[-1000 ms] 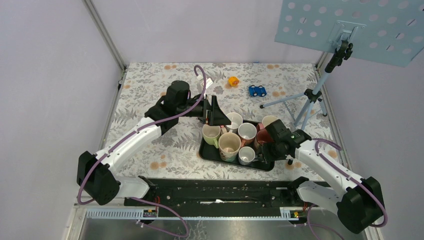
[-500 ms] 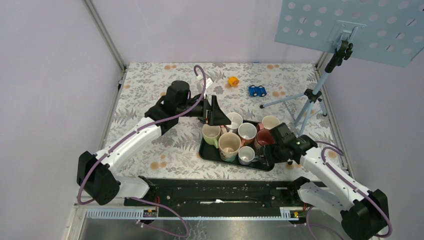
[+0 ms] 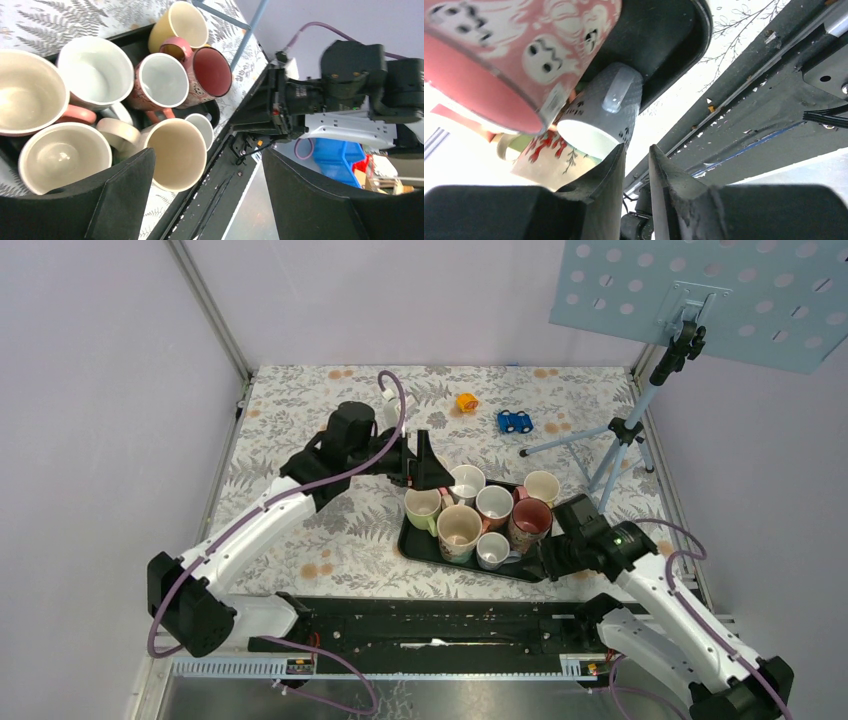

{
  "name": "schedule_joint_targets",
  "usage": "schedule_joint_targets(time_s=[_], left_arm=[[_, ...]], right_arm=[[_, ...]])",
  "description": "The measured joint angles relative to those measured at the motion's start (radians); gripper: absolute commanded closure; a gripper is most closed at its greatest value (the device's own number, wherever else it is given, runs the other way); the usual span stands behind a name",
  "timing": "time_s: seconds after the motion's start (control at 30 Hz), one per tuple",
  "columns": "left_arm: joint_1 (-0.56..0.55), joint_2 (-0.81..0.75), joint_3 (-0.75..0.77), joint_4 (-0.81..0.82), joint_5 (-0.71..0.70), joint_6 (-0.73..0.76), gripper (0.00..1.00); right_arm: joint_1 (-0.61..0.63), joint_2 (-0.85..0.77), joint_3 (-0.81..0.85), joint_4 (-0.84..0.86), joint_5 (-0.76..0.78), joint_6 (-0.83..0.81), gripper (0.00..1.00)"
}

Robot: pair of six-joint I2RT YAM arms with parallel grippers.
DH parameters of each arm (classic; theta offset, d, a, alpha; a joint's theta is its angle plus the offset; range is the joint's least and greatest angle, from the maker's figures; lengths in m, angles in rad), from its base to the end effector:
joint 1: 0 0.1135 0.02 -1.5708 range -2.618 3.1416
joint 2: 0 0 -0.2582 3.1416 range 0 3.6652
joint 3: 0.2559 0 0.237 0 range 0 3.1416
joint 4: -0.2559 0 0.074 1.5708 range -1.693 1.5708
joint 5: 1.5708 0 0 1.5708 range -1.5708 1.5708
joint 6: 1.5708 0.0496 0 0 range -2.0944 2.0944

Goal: Turn the mug right side up
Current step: Place the cup on the tray, then reset both arms

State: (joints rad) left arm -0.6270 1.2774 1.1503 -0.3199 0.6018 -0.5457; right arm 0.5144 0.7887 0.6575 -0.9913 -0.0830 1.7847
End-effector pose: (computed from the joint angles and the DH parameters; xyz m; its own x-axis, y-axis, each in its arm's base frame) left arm 0.2135 -0.1893 0.3414 -0.7648 0.0258 -0.6438 0.5851 0.4462 -0.6772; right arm 0.1083 0.0659 0.2149 -0.3432 0.9247 0.1650 0.8774 0.2529 0.4077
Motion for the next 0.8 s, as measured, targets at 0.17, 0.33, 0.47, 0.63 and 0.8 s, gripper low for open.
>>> schedule_joint_targets(time_s=[0.17, 0.33, 0.47, 0.63, 0.8], left_arm=[[0.0, -0.039, 0.005, -0.037, -0.084, 0.003, 0.15], [0.0, -0.051, 0.042, -0.063, -0.182, 0.003, 0.08], [0.0, -0.055, 0.084, -0.085, -0.258, -0.001, 0.03], [0.0, -0.077, 0.118, -0.107, -0.337, -0.001, 0.01], [0.0, -0.103, 0.143, -0.137, -0.414, 0.001, 0.01]], right_arm=[[0.0, -0.067, 0.077, -0.037, 0.057, -0.092, 0.53], [0.0, -0.075, 0.198, -0.047, 0.135, -0.23, 0.32], [0.001, -0.039, 0.303, -0.039, 0.2, -0.368, 0.22], [0.001, 0.031, 0.414, 0.022, 0.249, -0.554, 0.01], [0.001, 0.085, 0.457, 0.122, 0.285, -0.721, 0.0]])
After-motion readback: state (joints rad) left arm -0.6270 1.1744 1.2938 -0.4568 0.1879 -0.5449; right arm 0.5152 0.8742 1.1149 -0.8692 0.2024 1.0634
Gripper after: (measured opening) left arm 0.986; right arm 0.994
